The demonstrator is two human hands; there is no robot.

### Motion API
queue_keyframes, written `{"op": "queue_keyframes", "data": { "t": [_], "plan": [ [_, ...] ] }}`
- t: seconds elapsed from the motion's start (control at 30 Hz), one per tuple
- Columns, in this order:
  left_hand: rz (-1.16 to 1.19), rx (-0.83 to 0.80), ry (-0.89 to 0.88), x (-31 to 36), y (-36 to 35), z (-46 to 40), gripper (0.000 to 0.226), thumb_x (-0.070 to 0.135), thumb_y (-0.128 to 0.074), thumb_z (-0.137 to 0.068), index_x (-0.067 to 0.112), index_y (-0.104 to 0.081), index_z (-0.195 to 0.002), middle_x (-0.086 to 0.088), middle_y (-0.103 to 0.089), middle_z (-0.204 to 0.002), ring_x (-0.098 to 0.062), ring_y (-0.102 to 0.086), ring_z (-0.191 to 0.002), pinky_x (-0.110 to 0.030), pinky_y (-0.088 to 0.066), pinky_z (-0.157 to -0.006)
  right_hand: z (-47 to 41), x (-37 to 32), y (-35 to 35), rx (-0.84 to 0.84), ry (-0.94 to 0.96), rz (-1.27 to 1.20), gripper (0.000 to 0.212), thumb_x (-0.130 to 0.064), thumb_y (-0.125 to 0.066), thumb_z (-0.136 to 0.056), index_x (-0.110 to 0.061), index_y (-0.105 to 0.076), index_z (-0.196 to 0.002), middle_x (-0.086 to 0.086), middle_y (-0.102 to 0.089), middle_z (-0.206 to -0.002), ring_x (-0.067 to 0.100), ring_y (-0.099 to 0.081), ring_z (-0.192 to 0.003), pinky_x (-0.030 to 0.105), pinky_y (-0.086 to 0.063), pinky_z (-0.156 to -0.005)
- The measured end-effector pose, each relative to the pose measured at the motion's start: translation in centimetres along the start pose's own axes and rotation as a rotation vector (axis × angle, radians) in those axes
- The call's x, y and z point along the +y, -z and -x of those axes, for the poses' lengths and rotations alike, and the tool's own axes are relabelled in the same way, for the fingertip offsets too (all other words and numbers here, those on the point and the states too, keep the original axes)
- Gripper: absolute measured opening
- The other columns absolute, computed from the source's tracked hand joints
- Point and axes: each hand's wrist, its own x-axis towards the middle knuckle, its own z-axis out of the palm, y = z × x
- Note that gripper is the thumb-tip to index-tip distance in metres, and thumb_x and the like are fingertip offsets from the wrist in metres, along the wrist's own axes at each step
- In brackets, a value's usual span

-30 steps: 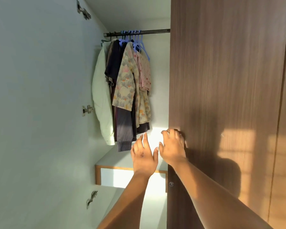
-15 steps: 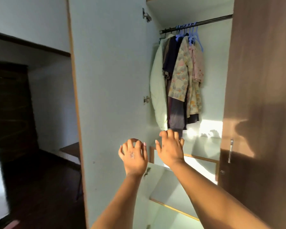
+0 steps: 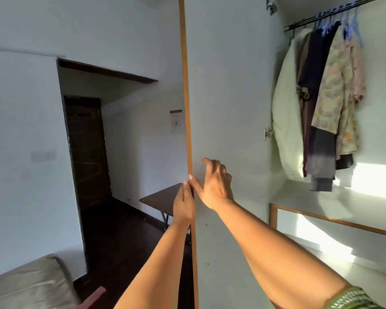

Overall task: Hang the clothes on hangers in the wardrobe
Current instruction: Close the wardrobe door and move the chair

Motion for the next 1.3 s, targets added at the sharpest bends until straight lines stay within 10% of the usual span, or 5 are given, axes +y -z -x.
{"op": "queue_keyframes", "data": {
  "t": [0.3, 0.5, 0.63, 1.07, 1.3],
  "plan": [
    [0.116, -0.097, 0.034, -1.9, 0.1, -3.3, 0.036, 0.013, -0.055, -0.092, 0.010, -0.053, -0.057, 0.000, -0.051, -0.052, -0.008, -0.044, -0.052, -0.030, -0.037, -0.058, -0.3, -1.3, -2.9, 0.166, -0.089, -0.095, 0.087, -0.027, -0.061, -0.074, -0.021, -0.018, -0.149, 0.007, -0.022, -0.145, 0.028, -0.031, -0.131, 0.042, -0.047, -0.099],
    [0.459, -0.234, 0.036, -2.2, -6.7, -0.3, 0.009, 0.015, -0.051, -0.096, 0.016, -0.060, -0.095, -0.003, -0.066, -0.090, -0.009, -0.065, -0.087, -0.018, -0.051, -0.072, 1.9, 1.8, 1.2, 0.367, -0.095, -0.287, 0.080, -0.020, -0.068, -0.059, -0.027, -0.035, -0.132, -0.003, -0.040, -0.128, 0.017, -0.044, -0.118, 0.030, -0.046, -0.092],
    [0.734, -0.539, 0.157, -2.3, -12.2, 2.3, 0.051, 0.056, -0.066, -0.077, 0.012, -0.064, -0.103, -0.015, -0.064, -0.103, -0.023, -0.060, -0.103, -0.043, -0.047, -0.091, 3.8, 5.1, 5.3, 0.422, -0.095, -0.262, 0.074, -0.022, -0.061, -0.058, -0.025, -0.037, -0.128, -0.003, -0.047, -0.124, 0.015, -0.049, -0.114, 0.024, -0.043, -0.094],
    [-0.014, -0.275, -0.940, 4.0, -28.5, 13.2, 0.046, 0.025, -0.036, -0.103, 0.008, -0.039, -0.146, -0.014, -0.041, -0.150, -0.028, -0.042, -0.137, -0.042, -0.043, -0.108, 11.2, 21.8, 19.2, 0.346, -0.259, 0.105, 0.055, -0.043, -0.044, -0.097, -0.026, -0.025, -0.146, -0.014, -0.059, -0.112, 0.002, -0.061, -0.087, 0.010, -0.046, -0.075],
    [-0.295, -0.464, -0.964, 6.1, -41.3, 15.2, 0.089, 0.039, -0.057, -0.091, 0.015, 0.000, -0.155, -0.017, -0.002, -0.162, -0.045, -0.013, -0.145, -0.061, -0.039, -0.104, 12.1, 34.6, 24.1, 0.375, -0.343, 0.360, 0.055, -0.056, -0.032, -0.098, -0.030, -0.025, -0.147, 0.002, -0.047, -0.129, 0.013, -0.054, -0.109, 0.032, -0.053, -0.085]
  ]
}}
